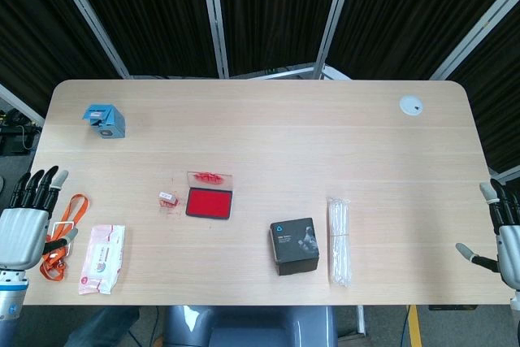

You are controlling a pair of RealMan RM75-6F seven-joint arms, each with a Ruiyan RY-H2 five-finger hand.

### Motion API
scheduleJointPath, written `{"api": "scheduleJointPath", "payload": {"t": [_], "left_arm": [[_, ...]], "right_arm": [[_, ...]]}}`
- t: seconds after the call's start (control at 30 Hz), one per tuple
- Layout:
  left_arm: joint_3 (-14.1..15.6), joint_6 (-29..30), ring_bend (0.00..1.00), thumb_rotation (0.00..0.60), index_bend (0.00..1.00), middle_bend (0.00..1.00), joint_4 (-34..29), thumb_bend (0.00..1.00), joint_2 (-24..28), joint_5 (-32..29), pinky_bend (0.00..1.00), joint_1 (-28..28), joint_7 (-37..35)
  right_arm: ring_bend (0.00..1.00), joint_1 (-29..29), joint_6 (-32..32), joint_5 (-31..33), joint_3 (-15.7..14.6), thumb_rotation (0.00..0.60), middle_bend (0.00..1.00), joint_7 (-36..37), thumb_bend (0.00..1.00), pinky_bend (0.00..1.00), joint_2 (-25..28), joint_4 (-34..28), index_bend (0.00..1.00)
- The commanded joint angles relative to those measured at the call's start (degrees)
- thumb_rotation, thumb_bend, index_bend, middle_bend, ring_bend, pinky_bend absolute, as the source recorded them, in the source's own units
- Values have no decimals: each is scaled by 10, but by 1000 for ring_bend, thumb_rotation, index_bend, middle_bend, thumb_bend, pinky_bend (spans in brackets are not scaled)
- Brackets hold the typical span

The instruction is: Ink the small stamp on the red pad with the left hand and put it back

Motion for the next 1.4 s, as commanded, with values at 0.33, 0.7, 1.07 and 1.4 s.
{"api": "scheduleJointPath", "payload": {"t": [0.33,0.7,1.07,1.4], "left_arm": [[-10,-22,498,600,0,0,23,21,-12,2,700,-21,-18],[-46,-217,759,600,16,0,112,55,-96,-55,848,-148,-31],[-37,-309,870,600,234,134,242,122,-182,-62,921,-207,-149],[-26,-310,903,600,336,241,332,229,-235,-34,933,-233,-212]], "right_arm": [[0,1,-4,4,1,600,0,2,0,0,0,-2,0],[0,15,-35,35,10,600,0,-15,0,0,-14,18,0],[0,17,-49,60,15,600,0,-29,0,0,-24,36,0],[0,16,-52,66,14,600,0,-38,0,0,-28,39,0]]}}
